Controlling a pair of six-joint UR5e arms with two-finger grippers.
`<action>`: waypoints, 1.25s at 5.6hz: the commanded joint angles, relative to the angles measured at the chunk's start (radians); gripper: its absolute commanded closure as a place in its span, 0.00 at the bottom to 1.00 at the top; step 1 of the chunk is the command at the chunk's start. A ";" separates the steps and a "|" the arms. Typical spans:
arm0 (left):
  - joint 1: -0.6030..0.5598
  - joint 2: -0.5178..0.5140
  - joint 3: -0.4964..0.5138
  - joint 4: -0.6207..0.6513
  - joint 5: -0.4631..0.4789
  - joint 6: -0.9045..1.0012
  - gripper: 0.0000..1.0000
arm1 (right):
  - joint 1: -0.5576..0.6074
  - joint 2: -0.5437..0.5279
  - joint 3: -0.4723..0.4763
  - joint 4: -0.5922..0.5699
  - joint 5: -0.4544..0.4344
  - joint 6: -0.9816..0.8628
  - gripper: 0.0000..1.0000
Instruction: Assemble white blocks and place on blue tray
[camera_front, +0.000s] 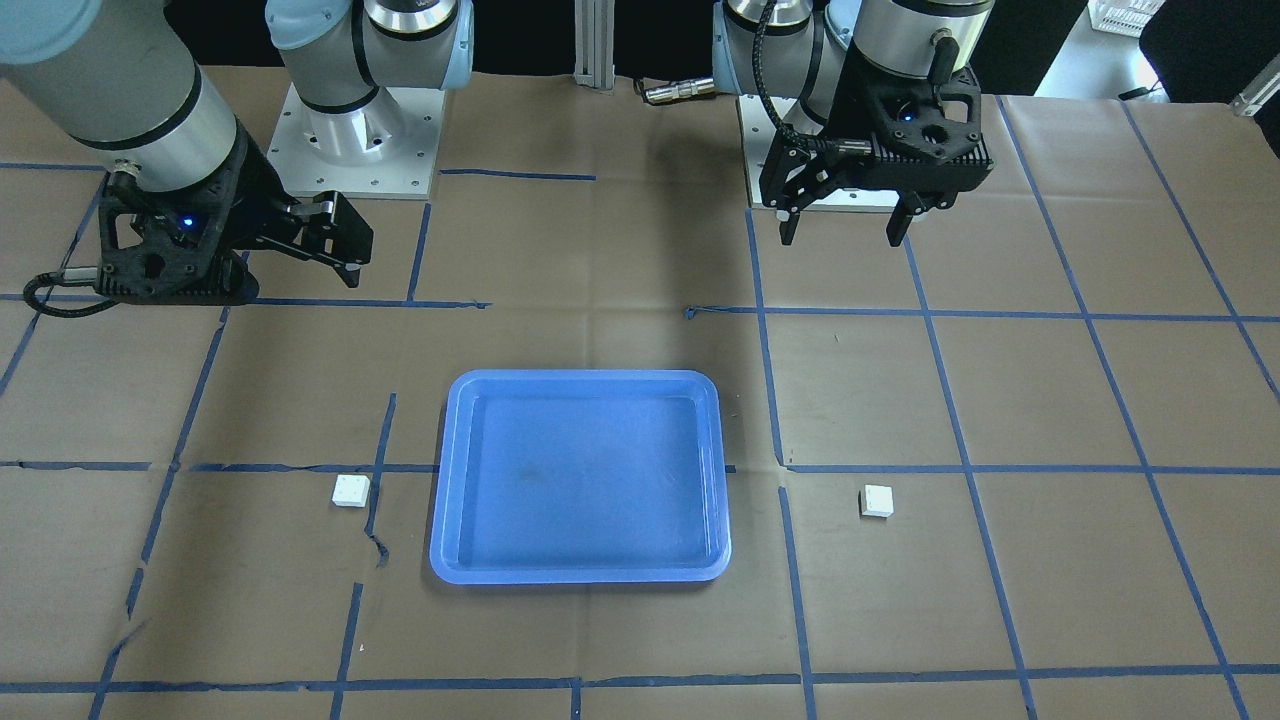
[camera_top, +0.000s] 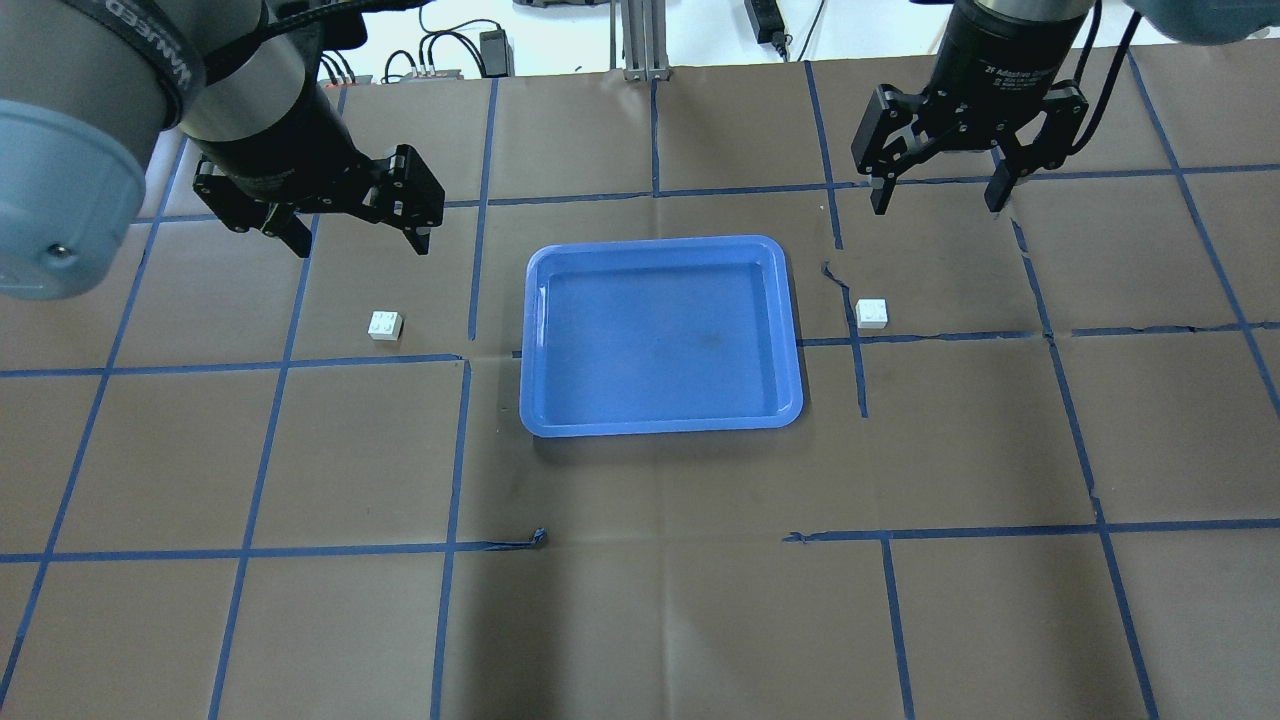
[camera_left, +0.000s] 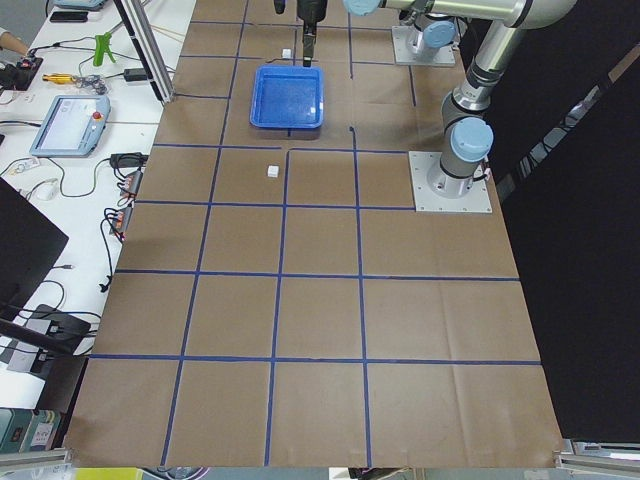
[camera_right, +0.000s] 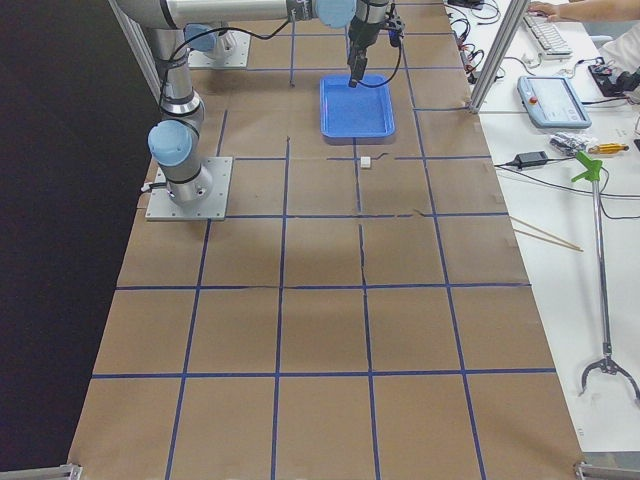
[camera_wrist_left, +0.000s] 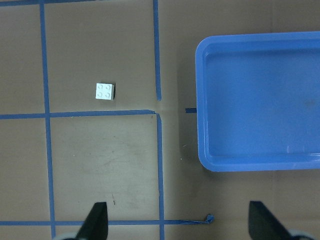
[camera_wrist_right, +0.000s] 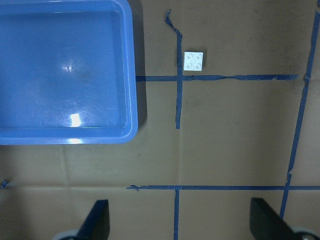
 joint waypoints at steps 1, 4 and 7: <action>0.002 0.002 0.006 -0.016 -0.007 -0.002 0.01 | 0.000 -0.002 0.007 0.002 0.000 0.003 0.00; 0.002 0.002 0.005 -0.016 -0.001 0.012 0.01 | 0.000 -0.046 0.081 -0.024 -0.006 -0.007 0.00; 0.004 -0.028 -0.020 -0.009 0.007 0.025 0.01 | -0.005 -0.061 0.061 -0.024 -0.003 -0.433 0.00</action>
